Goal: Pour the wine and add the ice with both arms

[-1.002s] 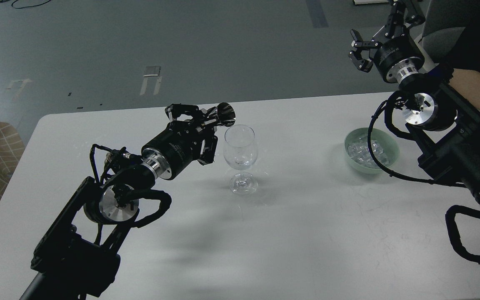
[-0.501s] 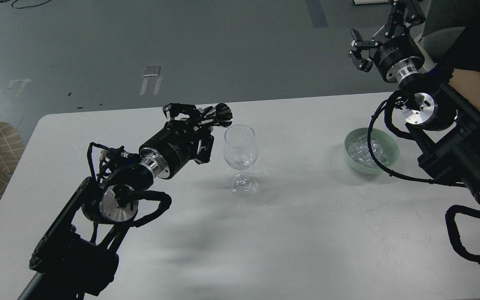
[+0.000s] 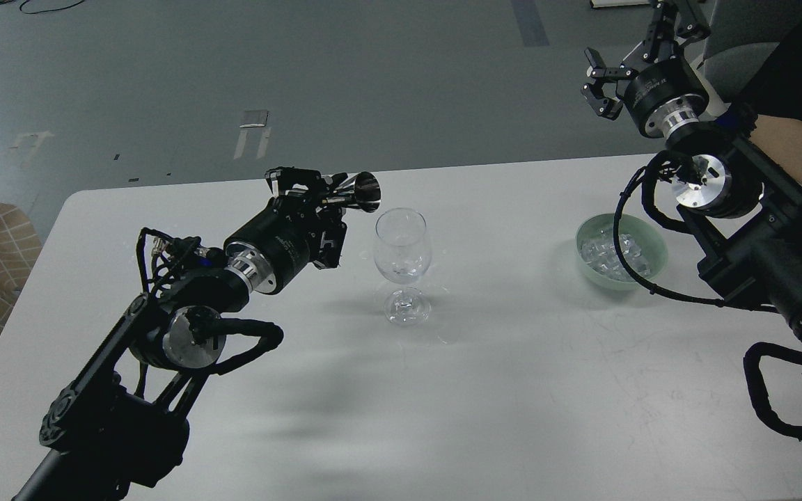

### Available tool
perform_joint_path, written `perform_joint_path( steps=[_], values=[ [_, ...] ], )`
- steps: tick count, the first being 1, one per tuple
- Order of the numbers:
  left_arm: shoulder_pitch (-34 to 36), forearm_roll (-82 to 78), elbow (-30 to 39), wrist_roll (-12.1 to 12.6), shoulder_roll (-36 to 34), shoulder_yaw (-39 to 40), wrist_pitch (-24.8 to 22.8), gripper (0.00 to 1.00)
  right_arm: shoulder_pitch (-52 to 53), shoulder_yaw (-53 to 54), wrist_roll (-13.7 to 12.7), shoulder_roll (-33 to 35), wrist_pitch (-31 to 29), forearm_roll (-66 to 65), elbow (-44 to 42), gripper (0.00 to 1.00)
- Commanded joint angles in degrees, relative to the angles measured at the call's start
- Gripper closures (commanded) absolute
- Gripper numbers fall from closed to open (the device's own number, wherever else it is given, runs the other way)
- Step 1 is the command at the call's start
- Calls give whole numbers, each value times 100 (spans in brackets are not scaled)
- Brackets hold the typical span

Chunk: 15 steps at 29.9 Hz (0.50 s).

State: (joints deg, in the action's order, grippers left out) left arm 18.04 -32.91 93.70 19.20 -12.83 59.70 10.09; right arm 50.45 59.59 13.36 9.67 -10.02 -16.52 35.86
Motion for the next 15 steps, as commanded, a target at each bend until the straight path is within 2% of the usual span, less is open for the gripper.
perform_joint_path(
  steps=[1,15],
  values=[
    [24,-75,17,5,-62,-73,2,93,0,0,0,0,0,-1,0,0],
    [165,-268,26,23,-106,-91,2,93,0,-9,0,-9,9,-9,26,0]
  ],
)
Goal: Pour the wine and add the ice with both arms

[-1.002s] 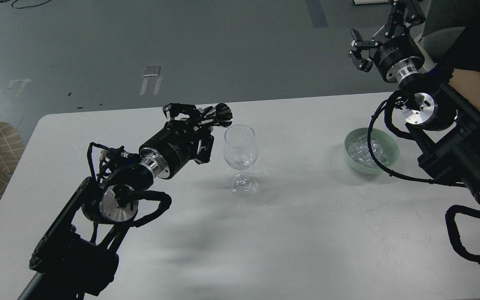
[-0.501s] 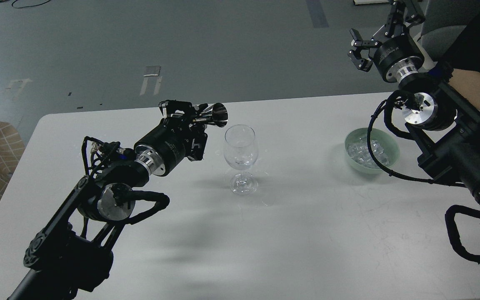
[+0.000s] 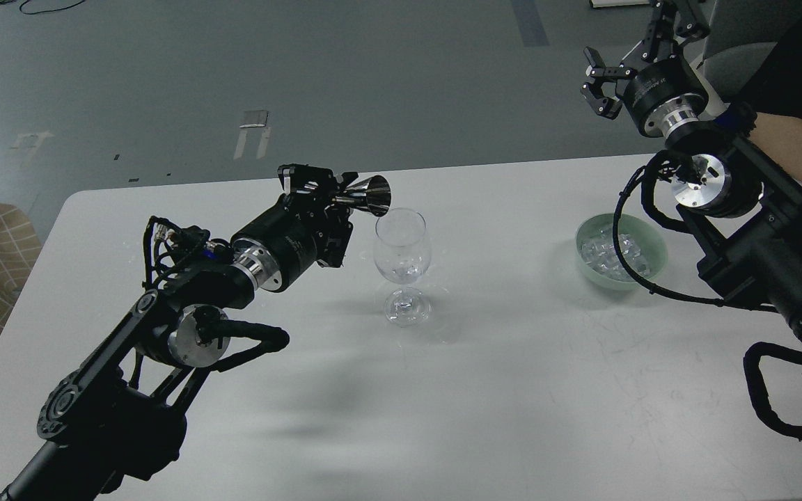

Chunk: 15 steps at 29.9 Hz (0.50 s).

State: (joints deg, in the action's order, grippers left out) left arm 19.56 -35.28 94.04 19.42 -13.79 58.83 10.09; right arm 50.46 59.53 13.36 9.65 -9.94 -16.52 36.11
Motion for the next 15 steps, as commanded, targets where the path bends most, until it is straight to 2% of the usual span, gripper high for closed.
perform_joint_path(
  steps=[1,15],
  values=[
    [13,-40,-9,1,-10,-3,2,93,-1,-3,0,-7,1,-9,1,0],
    [74,-629,9,9,-186,-82,-288,92,-1,6,0,-7,1,-1,1,0]
  ],
)
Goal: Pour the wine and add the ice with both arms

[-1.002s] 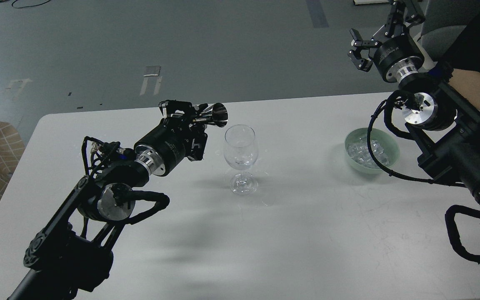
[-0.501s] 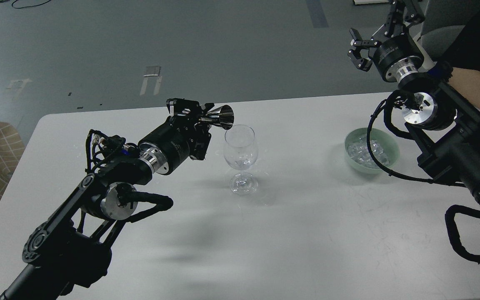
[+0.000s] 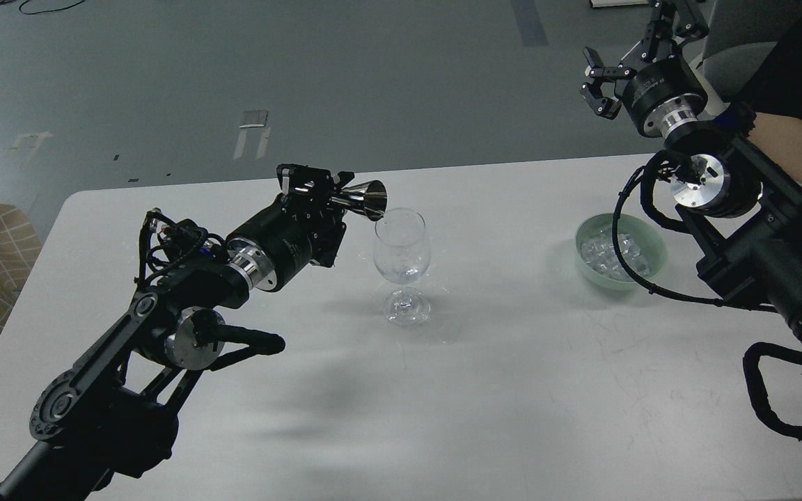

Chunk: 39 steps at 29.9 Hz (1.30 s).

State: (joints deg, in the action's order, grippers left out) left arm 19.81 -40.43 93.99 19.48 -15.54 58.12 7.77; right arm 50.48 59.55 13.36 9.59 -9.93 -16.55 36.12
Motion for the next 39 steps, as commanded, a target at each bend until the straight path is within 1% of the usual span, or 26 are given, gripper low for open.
perform_joint_path(
  steps=[1,8,18,24,29,33,39],
  values=[
    [75,-123,14,3,-10,-11,-74,92,-3,4,0,8,-1,-6,-8,0],
    [207,-281,6,12,-36,-11,-92,92,-3,4,0,8,-1,3,0,0],
    [225,-711,14,20,-124,-11,-258,92,6,4,0,8,-1,-6,-8,0],
    [269,-1002,14,20,-160,-11,-452,92,6,4,0,8,-1,3,-9,0],
    [330,-1090,23,82,-195,-29,-470,92,6,4,0,8,-1,3,-9,0],
    [523,-1370,41,108,-387,-388,-470,92,6,4,0,8,0,-6,-9,0],
    [594,-1512,146,108,-414,-433,-478,92,6,4,0,8,0,-6,-9,0]
  ],
)
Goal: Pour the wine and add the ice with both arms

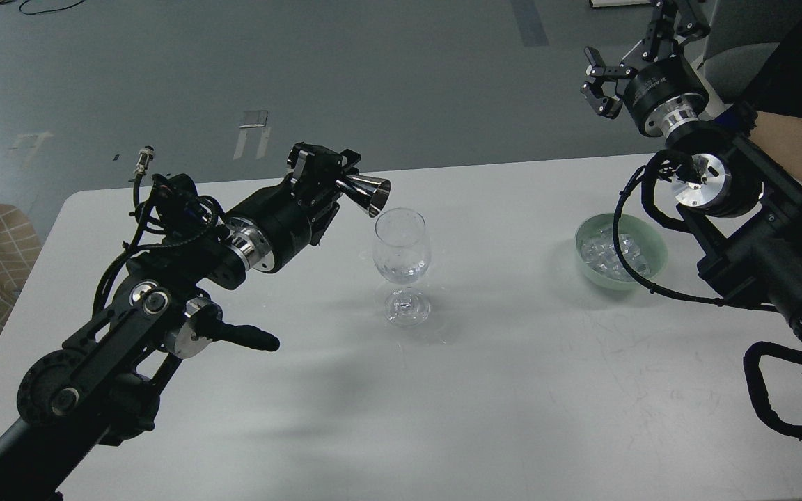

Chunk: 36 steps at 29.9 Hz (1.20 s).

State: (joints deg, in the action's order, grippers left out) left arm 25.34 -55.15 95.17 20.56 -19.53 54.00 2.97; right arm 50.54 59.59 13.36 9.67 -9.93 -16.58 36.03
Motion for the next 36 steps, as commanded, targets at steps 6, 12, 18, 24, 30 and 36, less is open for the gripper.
perform_joint_path(
  steps=[6,12,18,24,30,36],
  values=[
    [138,-408,28,18,-77,-48,1,92,0,8,0,0,0,5,0,0],
    [252,-944,37,71,-165,-206,-113,92,0,8,0,0,0,-4,0,0],
    [287,-1138,98,97,-262,-294,-236,92,0,0,0,0,8,5,9,0],
    [261,-840,125,255,-279,-189,-236,91,0,-9,0,0,8,5,9,0],
    [243,422,168,317,-130,206,-26,91,-9,-9,0,-18,8,5,9,0],
    [-72,2242,239,159,326,1048,589,91,-18,-18,0,-18,8,5,27,0]
  ],
)
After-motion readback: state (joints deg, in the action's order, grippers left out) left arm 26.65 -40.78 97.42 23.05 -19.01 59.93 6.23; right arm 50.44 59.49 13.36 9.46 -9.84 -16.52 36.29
